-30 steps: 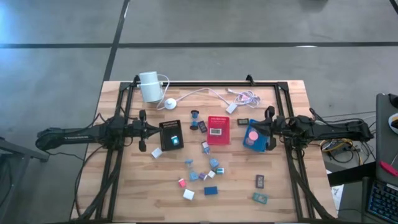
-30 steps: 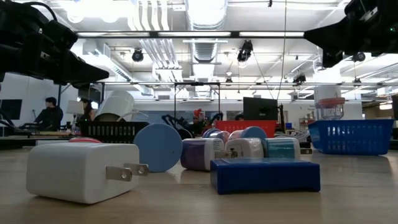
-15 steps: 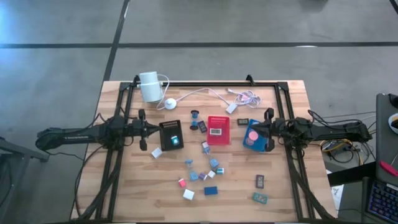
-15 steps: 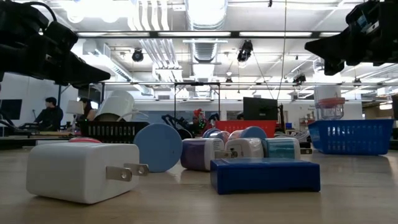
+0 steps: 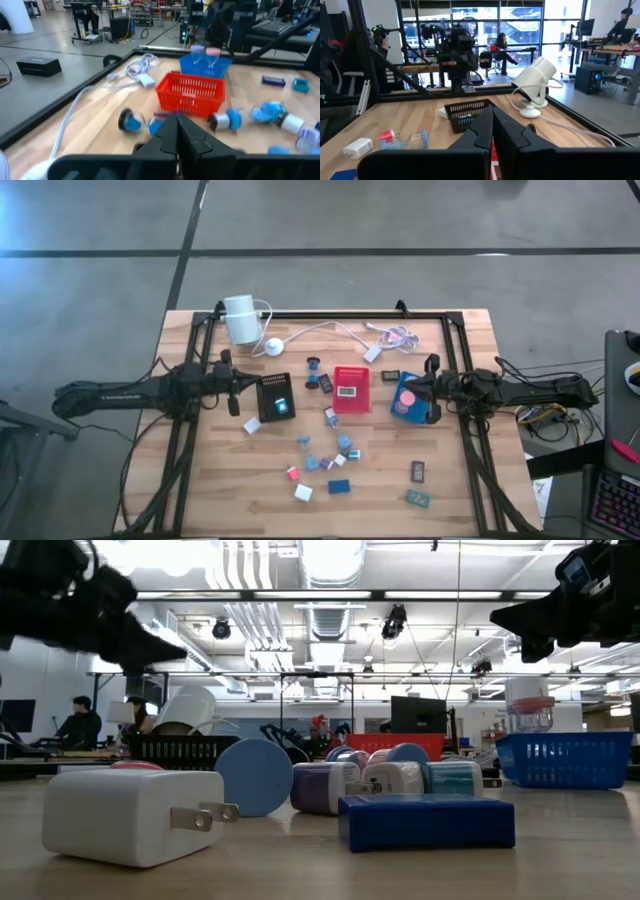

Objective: Pick & Place Office items
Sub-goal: Put the top dark blue digital clock into the red bin

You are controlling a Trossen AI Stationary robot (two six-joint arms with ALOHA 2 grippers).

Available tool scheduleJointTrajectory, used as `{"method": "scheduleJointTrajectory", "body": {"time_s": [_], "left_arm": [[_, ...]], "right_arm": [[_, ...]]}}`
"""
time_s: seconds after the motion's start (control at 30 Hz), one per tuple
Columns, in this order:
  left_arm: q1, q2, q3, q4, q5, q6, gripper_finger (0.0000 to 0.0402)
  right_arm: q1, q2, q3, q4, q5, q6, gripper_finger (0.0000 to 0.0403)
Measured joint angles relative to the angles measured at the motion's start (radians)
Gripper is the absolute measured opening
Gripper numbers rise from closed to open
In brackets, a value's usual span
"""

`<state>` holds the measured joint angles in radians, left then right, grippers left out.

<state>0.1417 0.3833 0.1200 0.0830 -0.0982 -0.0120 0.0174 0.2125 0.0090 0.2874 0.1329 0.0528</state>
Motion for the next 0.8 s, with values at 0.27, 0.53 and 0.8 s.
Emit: {"method": "scheduleJointTrajectory", "body": {"time_s": [0.27, 0.53, 0.8], "left_arm": [[0.0, 0.355, 0.355, -0.209, 0.01, 0.084, 0.0005], [0.0, 0.768, 0.672, -0.323, 0.015, 0.231, 0.0024], [0.0, 1.12, 0.907, -0.472, 0.086, 0.446, 0.0087]], "right_arm": [[0.0, -0.001, 0.0, 0.001, -0.001, 0.0, 0.0008], [0.0, 0.0, 0.0, 0.0, -0.003, 0.019, 0.0008], [0.0, 0.001, 0.0, -0.045, -0.003, 0.032, 0.0008]]}}
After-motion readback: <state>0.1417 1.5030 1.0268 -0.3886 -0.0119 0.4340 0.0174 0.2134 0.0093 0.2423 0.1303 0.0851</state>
